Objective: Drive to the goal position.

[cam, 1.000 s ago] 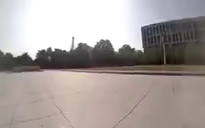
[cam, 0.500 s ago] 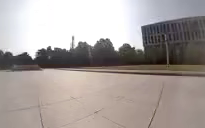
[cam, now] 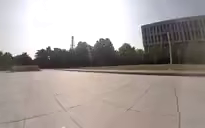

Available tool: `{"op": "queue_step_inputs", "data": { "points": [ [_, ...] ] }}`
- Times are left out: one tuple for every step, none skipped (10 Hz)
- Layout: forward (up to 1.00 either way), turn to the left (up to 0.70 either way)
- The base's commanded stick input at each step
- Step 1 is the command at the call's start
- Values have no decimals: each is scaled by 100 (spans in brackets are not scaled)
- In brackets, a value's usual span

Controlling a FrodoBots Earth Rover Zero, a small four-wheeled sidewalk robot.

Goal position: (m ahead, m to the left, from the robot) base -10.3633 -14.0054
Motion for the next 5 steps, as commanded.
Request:
{"op": "queue_step_inputs", "data": {
  "points": [
    [100,-39],
    [100,-39],
    [100,-39],
    [100,-39],
    [100,-39]
  ]
}}
